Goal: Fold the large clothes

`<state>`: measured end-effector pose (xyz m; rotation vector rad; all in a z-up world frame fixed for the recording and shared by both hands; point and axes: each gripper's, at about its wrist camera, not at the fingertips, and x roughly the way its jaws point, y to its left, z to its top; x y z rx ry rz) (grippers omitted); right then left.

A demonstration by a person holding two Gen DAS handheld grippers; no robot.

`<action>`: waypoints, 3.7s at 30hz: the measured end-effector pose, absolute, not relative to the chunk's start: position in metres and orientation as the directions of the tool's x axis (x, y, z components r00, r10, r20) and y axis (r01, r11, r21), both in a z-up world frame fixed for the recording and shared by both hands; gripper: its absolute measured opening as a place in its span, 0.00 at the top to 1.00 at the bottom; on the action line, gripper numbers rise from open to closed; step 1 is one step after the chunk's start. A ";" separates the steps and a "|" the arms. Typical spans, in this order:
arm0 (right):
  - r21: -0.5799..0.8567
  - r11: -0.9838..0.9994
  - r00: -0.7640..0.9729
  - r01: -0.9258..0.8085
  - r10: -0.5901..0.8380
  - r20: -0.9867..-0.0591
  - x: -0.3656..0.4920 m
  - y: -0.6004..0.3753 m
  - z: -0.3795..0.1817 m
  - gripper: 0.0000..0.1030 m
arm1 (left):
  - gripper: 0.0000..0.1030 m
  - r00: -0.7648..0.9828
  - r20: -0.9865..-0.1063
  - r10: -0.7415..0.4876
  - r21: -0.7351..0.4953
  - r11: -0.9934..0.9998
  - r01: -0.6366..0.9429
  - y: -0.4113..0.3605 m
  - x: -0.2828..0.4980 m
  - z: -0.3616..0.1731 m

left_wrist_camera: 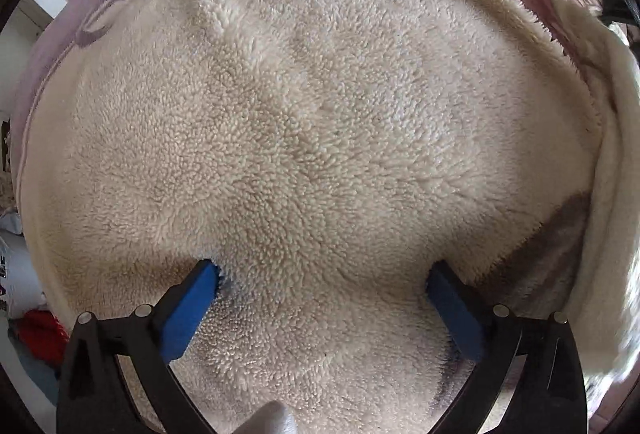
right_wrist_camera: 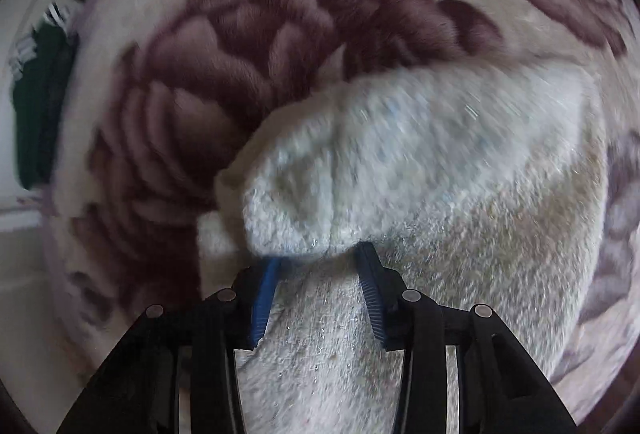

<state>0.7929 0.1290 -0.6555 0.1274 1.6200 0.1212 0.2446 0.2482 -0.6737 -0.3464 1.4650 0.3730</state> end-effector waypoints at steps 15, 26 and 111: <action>0.340 0.934 -0.115 0.114 0.352 -0.929 0.776 0.095 -0.645 0.56 | 0.00 0.001 -0.989 -0.148 -0.131 0.869 -0.478 0.281 0.239 -0.628; 0.511 0.848 -0.044 0.140 0.521 -0.852 0.657 -0.020 -0.560 0.29 | 0.00 0.144 -0.859 -0.491 -0.510 0.804 -0.305 0.230 0.290 -0.612; 0.537 0.821 0.242 0.195 0.491 -0.837 0.653 -0.188 -0.547 0.83 | 0.93 0.335 -0.859 -0.388 -0.392 0.918 0.057 0.116 0.543 -0.488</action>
